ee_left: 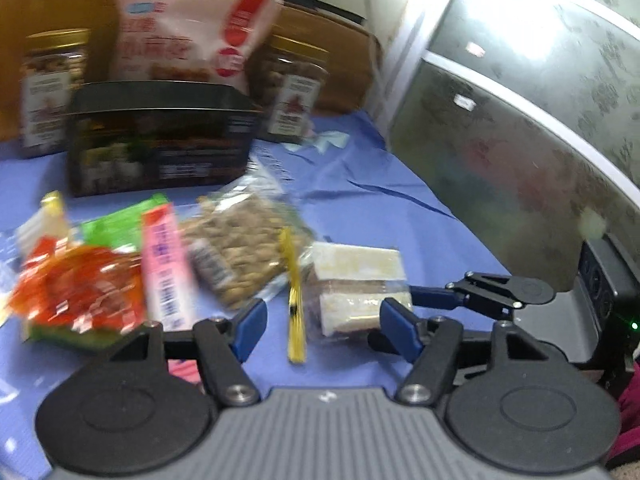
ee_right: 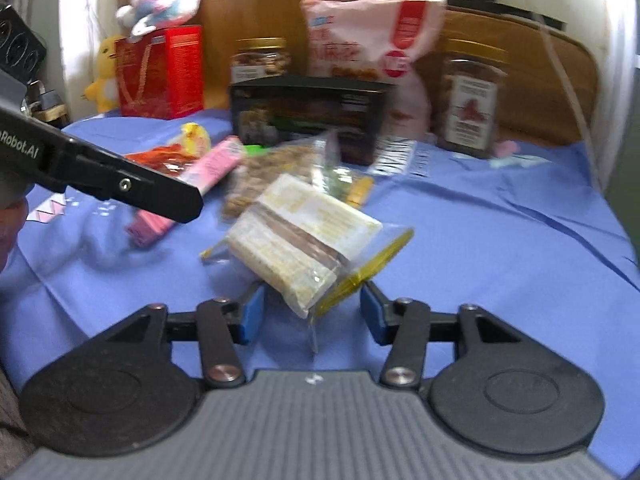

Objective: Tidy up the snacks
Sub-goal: 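Grasp the white rice-cake bag with the left gripper and lift it, then carry the white bag into the dark tin box and open the left gripper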

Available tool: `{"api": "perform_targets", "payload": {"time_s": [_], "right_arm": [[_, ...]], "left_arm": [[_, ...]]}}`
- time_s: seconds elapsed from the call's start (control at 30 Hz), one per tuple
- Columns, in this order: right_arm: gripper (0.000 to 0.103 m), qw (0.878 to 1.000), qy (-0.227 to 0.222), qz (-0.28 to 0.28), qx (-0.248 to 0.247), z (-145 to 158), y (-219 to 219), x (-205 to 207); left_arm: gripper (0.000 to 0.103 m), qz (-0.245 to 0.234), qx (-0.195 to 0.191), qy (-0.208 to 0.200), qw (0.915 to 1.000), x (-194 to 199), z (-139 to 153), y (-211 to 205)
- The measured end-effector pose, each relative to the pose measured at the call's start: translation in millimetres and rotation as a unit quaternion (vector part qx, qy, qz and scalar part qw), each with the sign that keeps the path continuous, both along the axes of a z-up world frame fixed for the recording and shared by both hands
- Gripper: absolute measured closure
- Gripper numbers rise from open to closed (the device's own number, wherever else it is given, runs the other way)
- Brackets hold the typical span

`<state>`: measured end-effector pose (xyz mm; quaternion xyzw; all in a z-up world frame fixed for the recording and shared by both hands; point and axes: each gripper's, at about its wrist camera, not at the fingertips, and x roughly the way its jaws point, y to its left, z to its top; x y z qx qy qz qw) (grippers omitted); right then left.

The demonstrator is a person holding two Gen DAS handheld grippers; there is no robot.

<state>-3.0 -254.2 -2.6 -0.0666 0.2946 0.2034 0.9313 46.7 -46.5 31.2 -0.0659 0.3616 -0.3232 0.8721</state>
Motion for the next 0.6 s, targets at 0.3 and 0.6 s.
{"api": "perform_targets", "payload": {"time_s": [0.3,0.6], "right_arm": [[0.053,1.000,-0.016,0.010,-0.021,-8,-2,-6],[0.065,0.997,-0.061,0.048,0.000,24,21,5]], "left_arm": [[0.049,-0.031,0.016,0.061,0.9975,21,-24,-35],[0.053,0.001,0.003,-0.002,1.0000,12,27,-1]]}}
